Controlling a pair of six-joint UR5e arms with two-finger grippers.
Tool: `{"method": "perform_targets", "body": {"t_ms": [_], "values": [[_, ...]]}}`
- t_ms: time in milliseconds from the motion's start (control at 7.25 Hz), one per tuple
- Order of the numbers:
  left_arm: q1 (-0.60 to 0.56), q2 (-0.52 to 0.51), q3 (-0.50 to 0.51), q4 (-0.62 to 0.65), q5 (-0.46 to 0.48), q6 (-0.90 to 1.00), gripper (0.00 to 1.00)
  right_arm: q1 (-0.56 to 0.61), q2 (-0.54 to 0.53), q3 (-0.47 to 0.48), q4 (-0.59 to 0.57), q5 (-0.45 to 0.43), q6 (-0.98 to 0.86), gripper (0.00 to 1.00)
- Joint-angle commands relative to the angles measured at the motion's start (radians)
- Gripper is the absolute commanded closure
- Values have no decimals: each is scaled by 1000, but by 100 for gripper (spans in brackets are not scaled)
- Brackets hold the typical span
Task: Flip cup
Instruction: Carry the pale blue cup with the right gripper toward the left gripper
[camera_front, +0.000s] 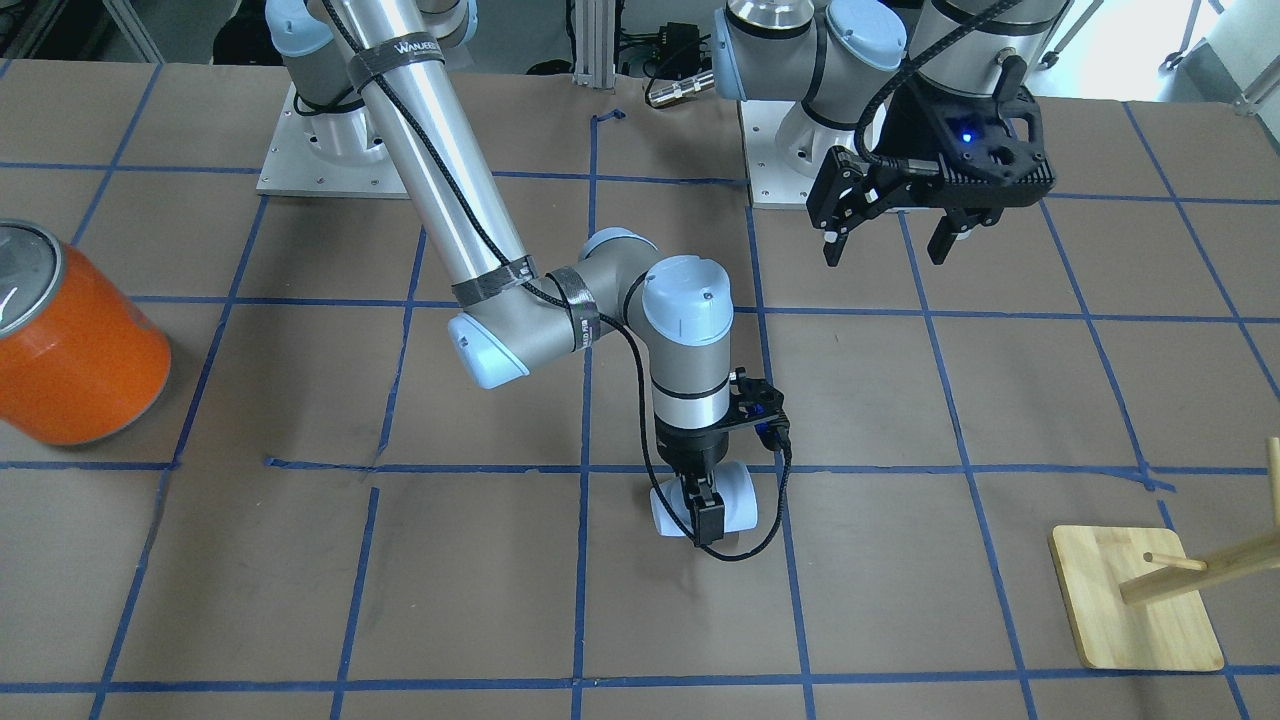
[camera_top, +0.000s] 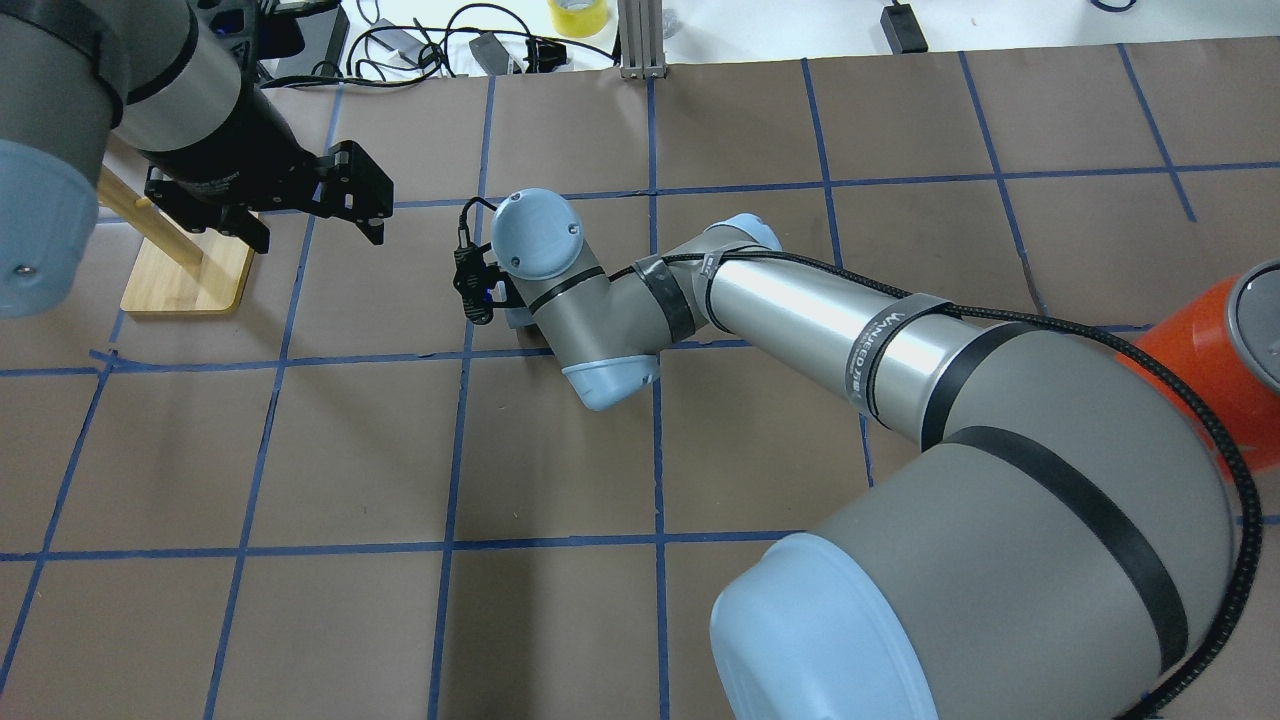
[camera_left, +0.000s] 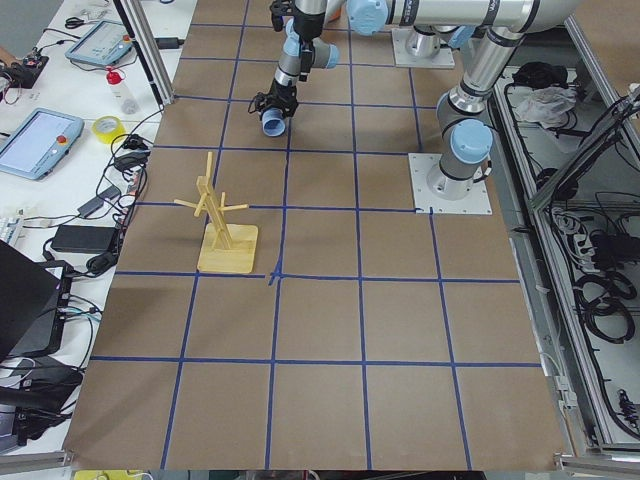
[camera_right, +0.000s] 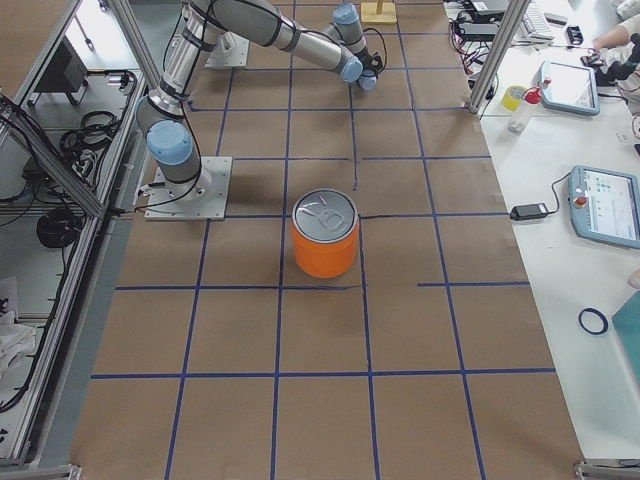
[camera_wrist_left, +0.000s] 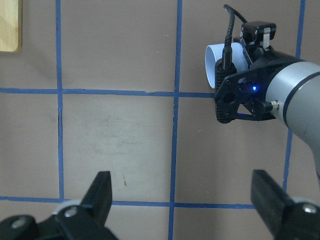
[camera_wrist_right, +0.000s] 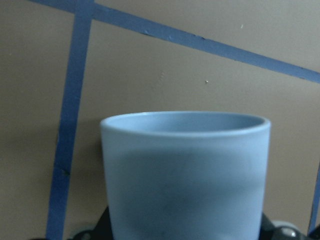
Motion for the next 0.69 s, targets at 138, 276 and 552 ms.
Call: {"method": "perform_targets", "body": {"t_ms": [138, 276, 552], "values": [[14, 6, 1, -15, -2, -1, 0, 0, -2, 0, 7, -2, 6, 1], [17, 6, 1, -15, -4, -1, 0, -1, -14, -1, 36, -10, 12, 1], [19, 5, 1, -18, -7, 0, 0, -26, -71, -8, 131, -21, 17, 1]]}}
